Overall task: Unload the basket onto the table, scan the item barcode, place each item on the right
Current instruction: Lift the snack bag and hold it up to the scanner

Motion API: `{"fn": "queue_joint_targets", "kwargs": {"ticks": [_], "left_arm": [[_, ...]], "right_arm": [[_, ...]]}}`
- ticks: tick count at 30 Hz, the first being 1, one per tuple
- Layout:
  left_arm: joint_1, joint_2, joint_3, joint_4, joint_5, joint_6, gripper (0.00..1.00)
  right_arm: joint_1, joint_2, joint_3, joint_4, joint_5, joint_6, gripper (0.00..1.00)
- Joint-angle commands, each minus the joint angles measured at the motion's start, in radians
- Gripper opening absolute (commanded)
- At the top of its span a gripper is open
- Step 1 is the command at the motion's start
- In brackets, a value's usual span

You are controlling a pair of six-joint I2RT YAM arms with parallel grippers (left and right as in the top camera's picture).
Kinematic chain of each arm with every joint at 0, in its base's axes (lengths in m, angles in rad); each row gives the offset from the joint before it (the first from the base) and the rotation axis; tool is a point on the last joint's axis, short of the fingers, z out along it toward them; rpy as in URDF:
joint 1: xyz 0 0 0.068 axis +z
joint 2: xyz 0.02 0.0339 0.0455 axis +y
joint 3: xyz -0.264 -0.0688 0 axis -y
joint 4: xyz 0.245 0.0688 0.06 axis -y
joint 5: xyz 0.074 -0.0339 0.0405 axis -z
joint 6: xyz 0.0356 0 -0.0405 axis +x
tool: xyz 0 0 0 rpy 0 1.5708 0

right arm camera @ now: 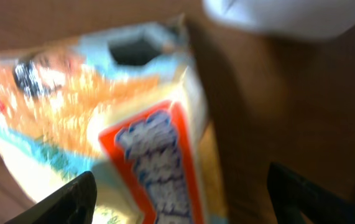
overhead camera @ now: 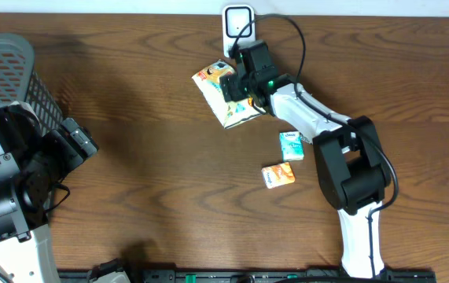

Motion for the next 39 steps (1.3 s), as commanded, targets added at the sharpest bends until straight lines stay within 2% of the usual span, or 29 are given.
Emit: {"fn": "queue_joint_targets", "kwargs": {"ticks": [1, 5, 7, 9, 11, 12, 17, 22, 29, 34, 39], "left_arm": [[0.005, 0.000, 0.016, -0.002, 0.009, -0.002, 0.98], [0.005, 0.000, 0.016, -0.002, 0.009, -0.002, 0.98], [0.005, 0.000, 0.016, -0.002, 0.009, -0.002, 0.98], [0.005, 0.000, 0.016, -0.002, 0.009, -0.002, 0.98], [0.005, 0.000, 0.016, -0.002, 0.009, -0.002, 0.98], [0.005, 0.000, 0.016, -0.002, 0.009, -0.002, 0.97], [0.005, 0.000, 0.016, -0.002, 0.009, -0.002, 0.97], [0.005, 0.000, 0.016, -0.002, 0.009, -0.002, 0.98], [0.005, 0.000, 0.016, -0.002, 0.009, -0.002, 0.97], [0.005, 0.000, 0.016, -0.002, 0.009, -0.002, 0.98], [0.005, 0.000, 0.016, -0.002, 0.009, -0.002, 0.98]], "right_arm": [[0.026, 0.023, 0.000, -0.011, -0.088, -0.052, 0.82], [0.047, 0.065, 0.000, -0.026, -0.063, -0.066, 0.82], [0.056, 0.093, 0.000, -0.028, -0.024, -0.066, 0.70], [0.062, 0.115, 0.000, -0.037, 0.013, -0.066, 0.34], [0.064, 0.122, 0.000, -0.053, 0.025, -0.066, 0.09], [0.064, 0.122, 0.000, -0.063, 0.024, -0.065, 0.01], [0.061, 0.070, 0.001, -0.072, 0.025, 0.010, 0.01], [0.031, -0.078, 0.001, -0.007, 0.035, 0.032, 0.01], [-0.017, -0.251, 0.001, 0.088, 0.198, 0.029, 0.01], [-0.040, -0.242, 0.000, 0.227, 0.220, -0.030, 0.01], [-0.053, -0.149, 0.000, 0.415, 0.224, -0.073, 0.01]]}}
